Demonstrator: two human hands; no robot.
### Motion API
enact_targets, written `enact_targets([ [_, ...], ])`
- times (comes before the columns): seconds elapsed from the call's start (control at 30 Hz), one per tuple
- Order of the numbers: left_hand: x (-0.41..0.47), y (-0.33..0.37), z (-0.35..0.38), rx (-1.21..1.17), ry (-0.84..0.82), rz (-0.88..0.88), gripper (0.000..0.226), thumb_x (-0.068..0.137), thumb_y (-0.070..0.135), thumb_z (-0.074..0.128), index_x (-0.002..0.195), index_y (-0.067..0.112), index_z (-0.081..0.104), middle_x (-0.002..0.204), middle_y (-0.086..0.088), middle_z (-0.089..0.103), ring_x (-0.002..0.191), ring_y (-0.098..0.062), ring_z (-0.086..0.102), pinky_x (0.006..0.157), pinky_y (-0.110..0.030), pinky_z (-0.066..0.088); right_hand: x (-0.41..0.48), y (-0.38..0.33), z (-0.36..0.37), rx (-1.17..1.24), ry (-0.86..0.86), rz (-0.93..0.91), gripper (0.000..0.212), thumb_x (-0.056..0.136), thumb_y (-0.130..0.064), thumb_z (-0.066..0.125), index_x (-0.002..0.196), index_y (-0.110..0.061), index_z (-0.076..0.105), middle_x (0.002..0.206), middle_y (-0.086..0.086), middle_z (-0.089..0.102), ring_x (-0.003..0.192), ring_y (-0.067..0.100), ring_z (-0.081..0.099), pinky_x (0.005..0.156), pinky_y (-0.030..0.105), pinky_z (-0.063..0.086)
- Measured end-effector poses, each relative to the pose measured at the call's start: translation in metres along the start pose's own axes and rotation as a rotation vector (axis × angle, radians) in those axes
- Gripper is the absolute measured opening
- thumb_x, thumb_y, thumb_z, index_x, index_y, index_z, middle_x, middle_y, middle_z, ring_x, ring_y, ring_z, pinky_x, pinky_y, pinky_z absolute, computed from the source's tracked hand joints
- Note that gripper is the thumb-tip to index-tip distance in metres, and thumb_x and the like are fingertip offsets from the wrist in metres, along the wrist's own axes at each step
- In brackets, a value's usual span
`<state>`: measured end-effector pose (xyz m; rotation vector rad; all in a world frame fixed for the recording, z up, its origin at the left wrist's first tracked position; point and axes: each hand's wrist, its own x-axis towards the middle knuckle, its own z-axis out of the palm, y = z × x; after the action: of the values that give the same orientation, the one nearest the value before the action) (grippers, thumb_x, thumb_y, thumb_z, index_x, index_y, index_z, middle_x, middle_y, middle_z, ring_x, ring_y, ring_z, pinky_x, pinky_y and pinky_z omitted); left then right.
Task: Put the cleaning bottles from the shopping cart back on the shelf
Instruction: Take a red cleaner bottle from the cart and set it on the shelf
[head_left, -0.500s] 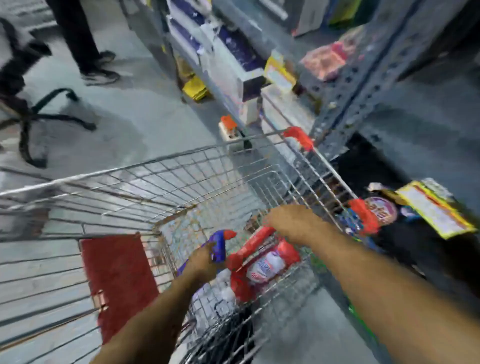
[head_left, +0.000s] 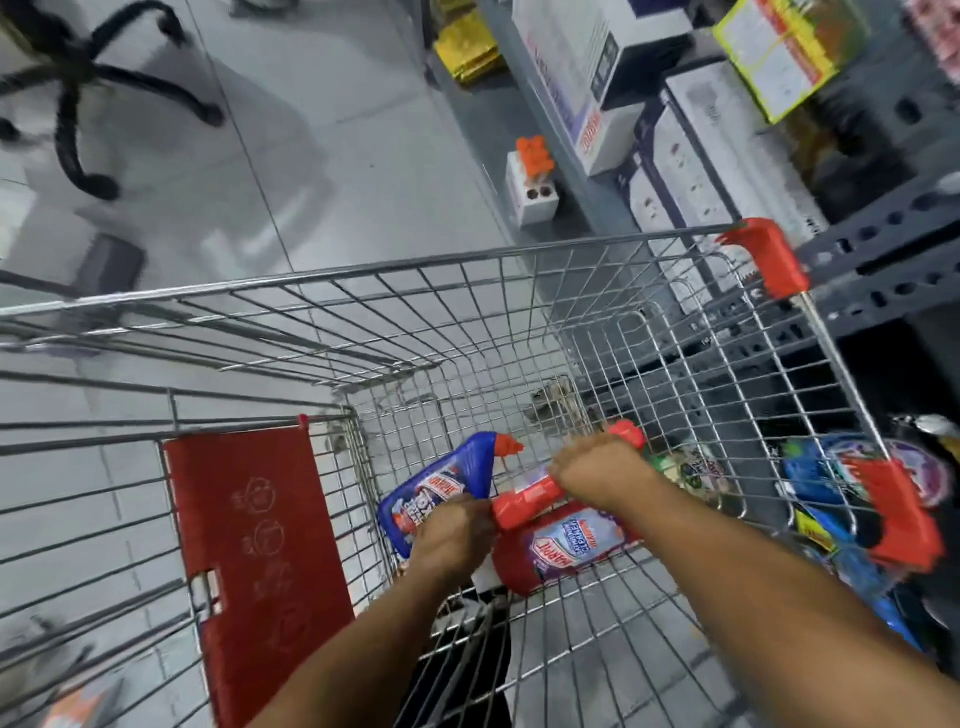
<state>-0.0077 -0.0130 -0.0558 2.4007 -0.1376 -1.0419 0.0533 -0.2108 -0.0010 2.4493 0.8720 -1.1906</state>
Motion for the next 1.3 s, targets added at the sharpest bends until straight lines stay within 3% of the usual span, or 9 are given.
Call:
enact_targets([
  [0.17, -0.002, -0.015, -0.004, -0.204, -0.144, -0.053, 0.042, 0.066, 0.029, 0.082, 0.104, 0.024, 0.067, 0.1, 0.006, 0.071, 0.093, -0.014, 0.066, 0.086, -0.034, 0.054, -0.029, 0.006, -0.004, 0.08, 0.058, 0.044, 0.017, 0.084, -0.011, 0.061, 0.101, -0.013, 0.063, 0.092, 0.005, 0.069, 0.085, 0.026, 0.066, 0.076, 0.042, 0.056],
  [0.33, -0.013, 0.0, -0.005, -1.124, -0.209, -0.089, 0.041, 0.059, 0.017, 0.086, 0.097, 0.009, 0.071, 0.095, -0.013, 0.075, 0.084, -0.025, 0.073, 0.07, -0.033, 0.059, -0.075, 0.026, -0.005, 0.519, 0.122, 0.225, 0.016, 0.083, -0.025, 0.065, 0.096, -0.035, 0.063, 0.079, -0.006, 0.067, 0.072, 0.013, 0.063, 0.075, 0.036, 0.056],
  [0.43, -0.023, 0.041, -0.013, -1.34, -0.189, -0.034, 0.038, 0.061, 0.011, 0.083, 0.098, 0.007, 0.072, 0.098, -0.009, 0.074, 0.085, -0.018, 0.071, 0.069, -0.023, 0.058, -0.106, 0.04, -0.013, 0.698, 0.272, 0.265, 0.021, 0.083, -0.032, 0.066, 0.103, -0.035, 0.062, 0.089, -0.006, 0.07, 0.084, 0.016, 0.064, 0.078, 0.036, 0.053],
  [0.6, -0.051, 0.118, -0.071, -1.186, 0.042, 0.258, 0.019, 0.078, 0.012, 0.069, 0.097, 0.014, 0.072, 0.085, 0.001, 0.075, 0.077, -0.016, 0.064, 0.071, -0.026, 0.052, -0.157, 0.032, -0.034, 1.319, 0.688, 0.225, 0.035, 0.079, -0.005, 0.07, 0.114, -0.008, 0.065, 0.113, 0.006, 0.07, 0.098, 0.014, 0.064, 0.087, 0.022, 0.053],
  [0.67, -0.071, 0.146, -0.105, -1.134, 0.102, 0.374, 0.025, 0.08, 0.016, 0.07, 0.105, 0.011, 0.07, 0.1, -0.009, 0.075, 0.089, -0.02, 0.068, 0.084, -0.035, 0.052, -0.188, 0.024, -0.042, 1.518, 0.881, 0.184, 0.034, 0.079, 0.007, 0.066, 0.112, 0.001, 0.062, 0.108, 0.007, 0.066, 0.094, 0.016, 0.061, 0.076, 0.009, 0.051],
  [0.77, -0.104, 0.186, -0.145, -1.04, 0.127, 0.586, 0.035, 0.073, 0.021, 0.075, 0.105, 0.008, 0.071, 0.102, -0.009, 0.076, 0.092, -0.022, 0.071, 0.079, -0.03, 0.058, -0.232, 0.014, -0.049, 1.69, 1.086, 0.09, 0.032, 0.081, 0.009, 0.062, 0.111, -0.003, 0.061, 0.098, 0.002, 0.067, 0.08, 0.003, 0.065, 0.072, 0.01, 0.053],
  [1.07, -0.195, 0.295, -0.133, -0.822, 0.02, 0.867, 0.042, 0.071, 0.027, 0.078, 0.108, 0.009, 0.07, 0.102, -0.004, 0.077, 0.093, -0.021, 0.071, 0.078, -0.028, 0.057, -0.353, -0.012, -0.003, 1.776, 1.424, -0.002, 0.03, 0.084, 0.002, 0.062, 0.089, -0.027, 0.066, 0.098, -0.001, 0.069, 0.078, -0.004, 0.067, 0.072, 0.015, 0.055],
  [1.23, -0.25, 0.369, -0.049, -0.639, -0.106, 0.985, 0.04, 0.068, 0.034, 0.08, 0.1, 0.011, 0.073, 0.093, 0.002, 0.078, 0.083, -0.013, 0.068, 0.075, -0.025, 0.056, -0.436, -0.044, 0.101, 1.734, 1.655, 0.133, 0.033, 0.084, 0.004, 0.061, 0.101, -0.024, 0.063, 0.108, 0.003, 0.067, 0.086, -0.006, 0.065, 0.083, 0.016, 0.052],
  [1.3, -0.271, 0.405, -0.002, -0.538, -0.188, 1.051, 0.029, 0.069, 0.03, 0.079, 0.094, 0.018, 0.076, 0.082, 0.01, 0.078, 0.072, -0.002, 0.065, 0.066, -0.014, 0.053, -0.472, -0.056, 0.156, 1.744, 1.763, 0.215, 0.035, 0.086, 0.006, 0.058, 0.105, -0.023, 0.061, 0.111, 0.003, 0.066, 0.089, -0.004, 0.064, 0.088, 0.018, 0.051],
])
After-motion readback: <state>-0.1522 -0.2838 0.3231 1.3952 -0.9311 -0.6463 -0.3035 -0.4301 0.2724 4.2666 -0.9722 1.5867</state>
